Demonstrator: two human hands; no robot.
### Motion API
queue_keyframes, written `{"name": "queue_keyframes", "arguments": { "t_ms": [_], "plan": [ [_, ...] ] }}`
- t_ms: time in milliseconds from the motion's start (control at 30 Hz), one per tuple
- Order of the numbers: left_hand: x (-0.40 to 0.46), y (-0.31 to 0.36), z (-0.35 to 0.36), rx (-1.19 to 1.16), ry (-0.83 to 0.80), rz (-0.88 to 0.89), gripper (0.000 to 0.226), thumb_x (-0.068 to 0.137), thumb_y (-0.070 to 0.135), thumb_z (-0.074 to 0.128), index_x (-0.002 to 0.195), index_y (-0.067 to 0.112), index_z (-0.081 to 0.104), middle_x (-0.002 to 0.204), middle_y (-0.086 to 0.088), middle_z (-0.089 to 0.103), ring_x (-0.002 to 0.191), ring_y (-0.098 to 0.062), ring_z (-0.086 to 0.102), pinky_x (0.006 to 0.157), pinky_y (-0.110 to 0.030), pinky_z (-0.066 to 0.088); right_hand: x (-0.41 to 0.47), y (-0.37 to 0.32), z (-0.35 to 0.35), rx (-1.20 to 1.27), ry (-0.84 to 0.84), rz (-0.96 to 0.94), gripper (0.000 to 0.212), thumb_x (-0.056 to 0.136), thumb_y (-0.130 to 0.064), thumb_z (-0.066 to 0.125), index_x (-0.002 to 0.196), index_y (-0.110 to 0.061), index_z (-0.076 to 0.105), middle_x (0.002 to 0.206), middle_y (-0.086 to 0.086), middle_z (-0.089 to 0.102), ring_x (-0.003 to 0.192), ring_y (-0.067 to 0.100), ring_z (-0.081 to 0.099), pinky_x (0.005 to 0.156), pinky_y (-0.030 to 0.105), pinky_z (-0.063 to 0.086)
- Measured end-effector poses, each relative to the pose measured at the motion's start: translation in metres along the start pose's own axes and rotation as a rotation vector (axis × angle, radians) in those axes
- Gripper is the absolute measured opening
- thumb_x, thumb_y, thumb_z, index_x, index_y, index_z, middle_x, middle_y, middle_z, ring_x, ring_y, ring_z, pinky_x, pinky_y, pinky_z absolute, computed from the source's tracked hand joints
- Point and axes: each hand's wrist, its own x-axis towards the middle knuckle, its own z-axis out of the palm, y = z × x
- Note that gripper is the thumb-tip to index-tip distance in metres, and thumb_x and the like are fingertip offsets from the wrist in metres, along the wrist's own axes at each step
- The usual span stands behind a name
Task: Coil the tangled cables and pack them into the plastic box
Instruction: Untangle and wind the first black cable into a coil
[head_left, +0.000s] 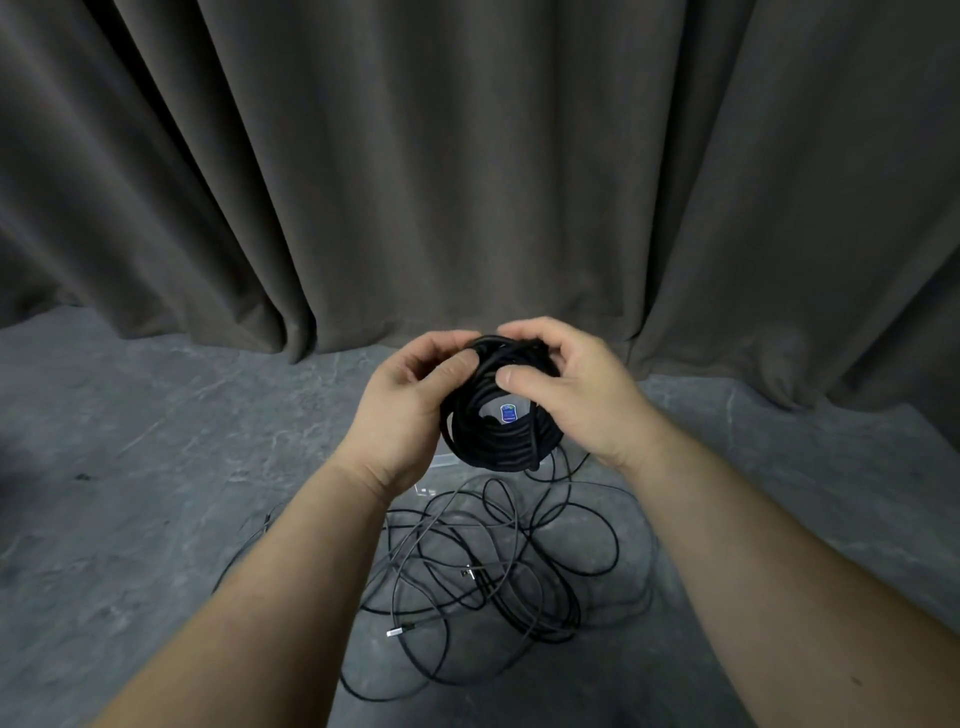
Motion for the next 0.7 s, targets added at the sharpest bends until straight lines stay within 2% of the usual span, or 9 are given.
{"name": "queue_keyframes", "arguments": {
  "t_ms": [133,267,400,500,567,633,700],
  "plan": [
    [-0.001,0.001,0.001,0.01,0.046,0.013,0.007,0.077,0.009,0.062,0.084,0.012,0.063,0.083,-0.008,0.066,0.075,-0.02,0.06,0.072,-0.028,0.05,0.0,0.002,0.004,0.002,-0.02,0.029,0.038,0.081,-0.017,0.072,0.117,-0.027,0.061,0.11,-0.006,0.068,0.105,0.006,0.063,0.1,0.034,0.048],
    [-0.002,0.001,0.0,0.041,0.09,0.041,0.02,0.092,-0.003,0.053,0.082,0.012,0.062,0.077,-0.004,0.065,0.072,-0.018,0.058,0.068,-0.025,0.05,0.0,0.004,0.01,0.049,-0.03,0.051,0.044,0.074,-0.029,0.073,0.117,-0.027,0.062,0.109,-0.003,0.069,0.104,0.009,0.065,0.101,0.038,0.048],
    [-0.001,0.004,0.0,0.014,0.068,0.023,0.014,0.093,0.017,0.057,0.102,0.017,0.068,0.094,-0.001,0.072,0.092,-0.015,0.065,0.086,-0.025,0.052,0.004,0.006,0.012,0.168,0.062,0.047,0.036,0.073,-0.032,0.072,0.108,-0.028,0.064,0.103,-0.003,0.071,0.1,0.011,0.067,0.097,0.036,0.05],
    [-0.001,0.003,-0.001,0.038,0.017,-0.024,0.03,0.089,0.021,0.062,0.118,0.022,0.062,0.115,-0.003,0.069,0.107,-0.02,0.064,0.101,-0.032,0.047,0.007,0.003,0.013,0.269,0.185,0.049,0.03,0.083,-0.023,0.072,0.112,-0.018,0.064,0.102,-0.001,0.071,0.097,0.01,0.066,0.096,0.034,0.049],
    [-0.001,0.002,0.0,0.061,0.047,-0.034,0.032,0.093,0.012,0.057,0.124,0.02,0.059,0.12,-0.006,0.068,0.104,-0.023,0.065,0.101,-0.036,0.048,0.008,0.001,0.011,0.299,0.206,0.066,0.045,0.082,-0.03,0.073,0.123,-0.015,0.058,0.115,0.001,0.067,0.108,0.011,0.063,0.102,0.035,0.047],
    [0.0,0.004,0.001,0.006,0.121,-0.029,0.032,0.094,0.009,0.056,0.126,0.014,0.059,0.114,-0.005,0.069,0.094,-0.018,0.068,0.093,-0.033,0.053,0.006,-0.001,0.008,0.322,0.151,0.122,0.064,0.075,-0.04,0.074,0.13,-0.018,0.051,0.126,-0.001,0.06,0.119,0.012,0.058,0.106,0.038,0.043],
    [0.001,0.007,-0.001,-0.064,0.176,-0.042,0.036,0.092,0.008,0.058,0.128,0.012,0.056,0.11,-0.002,0.07,0.09,-0.016,0.069,0.083,-0.028,0.056,0.003,-0.002,0.005,0.362,0.051,0.171,0.06,0.079,-0.027,0.071,0.133,-0.014,0.048,0.127,-0.002,0.06,0.118,0.014,0.059,0.103,0.042,0.046]
  ]
}}
